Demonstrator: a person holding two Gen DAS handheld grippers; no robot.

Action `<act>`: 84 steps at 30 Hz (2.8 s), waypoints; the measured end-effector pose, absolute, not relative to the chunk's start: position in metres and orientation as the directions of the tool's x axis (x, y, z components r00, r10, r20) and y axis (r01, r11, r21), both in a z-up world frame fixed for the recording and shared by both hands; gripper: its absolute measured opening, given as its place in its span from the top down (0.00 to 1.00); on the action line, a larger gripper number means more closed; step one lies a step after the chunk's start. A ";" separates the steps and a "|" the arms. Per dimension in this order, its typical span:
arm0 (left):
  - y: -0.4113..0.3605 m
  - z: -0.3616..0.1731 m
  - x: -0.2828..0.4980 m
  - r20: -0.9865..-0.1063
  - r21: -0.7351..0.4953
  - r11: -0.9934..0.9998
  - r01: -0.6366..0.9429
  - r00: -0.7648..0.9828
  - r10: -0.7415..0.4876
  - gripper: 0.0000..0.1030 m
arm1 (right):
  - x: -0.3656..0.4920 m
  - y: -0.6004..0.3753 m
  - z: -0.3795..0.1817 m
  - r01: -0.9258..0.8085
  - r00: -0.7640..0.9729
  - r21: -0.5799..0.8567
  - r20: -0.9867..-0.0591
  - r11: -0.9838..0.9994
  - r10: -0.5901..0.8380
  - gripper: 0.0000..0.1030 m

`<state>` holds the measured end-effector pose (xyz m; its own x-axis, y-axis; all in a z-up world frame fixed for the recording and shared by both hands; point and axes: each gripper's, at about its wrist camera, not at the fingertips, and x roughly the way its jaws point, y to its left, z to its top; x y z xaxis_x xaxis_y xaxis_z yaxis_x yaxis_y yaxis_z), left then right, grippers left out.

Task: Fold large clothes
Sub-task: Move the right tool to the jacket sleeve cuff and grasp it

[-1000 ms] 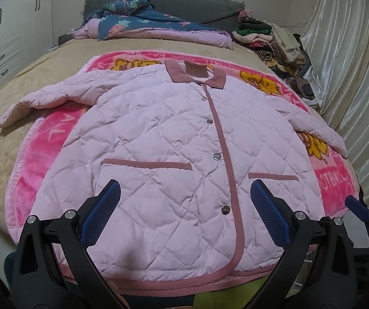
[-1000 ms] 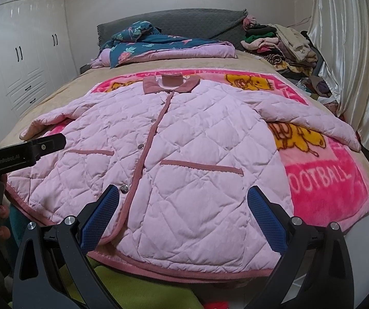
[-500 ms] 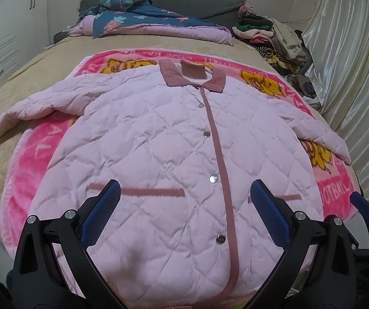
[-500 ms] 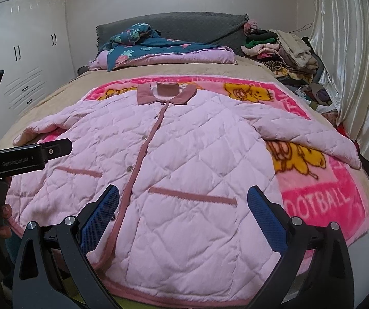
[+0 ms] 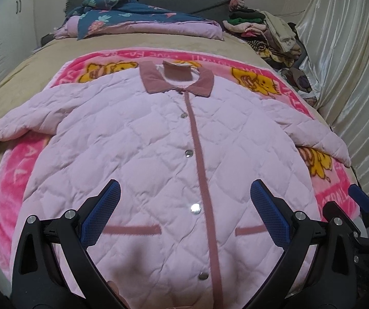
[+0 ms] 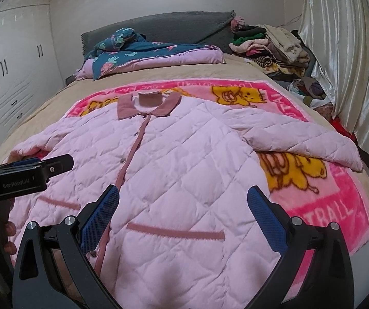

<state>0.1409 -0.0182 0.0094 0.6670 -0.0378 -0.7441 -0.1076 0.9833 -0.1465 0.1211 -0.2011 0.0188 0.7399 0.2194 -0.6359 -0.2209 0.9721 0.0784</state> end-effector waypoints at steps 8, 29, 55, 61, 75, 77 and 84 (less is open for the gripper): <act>-0.024 0.018 0.176 -0.740 -0.155 0.984 -0.084 0.670 -0.059 0.08 | 0.154 -0.215 0.017 -0.166 0.746 0.097 -0.638 0.981 0.189 0.04; -0.057 -0.006 0.265 -0.771 -0.153 0.988 -0.018 0.627 -0.108 0.08 | 0.256 -0.342 -0.009 0.188 0.744 0.147 -0.667 0.971 -0.043 0.04; -0.078 -0.028 0.340 -0.786 -0.128 0.992 -0.006 0.610 -0.098 0.08 | 0.342 -0.587 -0.121 0.677 0.601 0.400 -0.785 0.617 -0.150 0.04; -0.073 -0.025 0.350 -0.785 -0.109 0.994 -0.019 0.615 -0.075 0.08 | 0.353 -0.613 -0.125 0.718 0.591 0.405 -0.784 0.566 -0.189 0.27; -0.064 -0.007 0.345 -0.758 -0.111 0.994 -0.013 0.648 -0.076 0.08 | 0.345 -0.553 -0.021 0.507 0.779 0.258 -0.545 0.822 -0.310 0.75; -0.063 -0.004 0.343 -0.750 -0.098 0.995 -0.008 0.658 -0.068 0.08 | 0.345 -0.540 -0.007 0.475 0.801 0.243 -0.517 0.845 -0.301 0.76; -0.057 0.006 0.335 -0.725 -0.071 0.997 0.001 0.686 -0.052 0.08 | 0.343 -0.491 0.041 0.350 0.875 0.226 -0.425 0.909 -0.231 0.77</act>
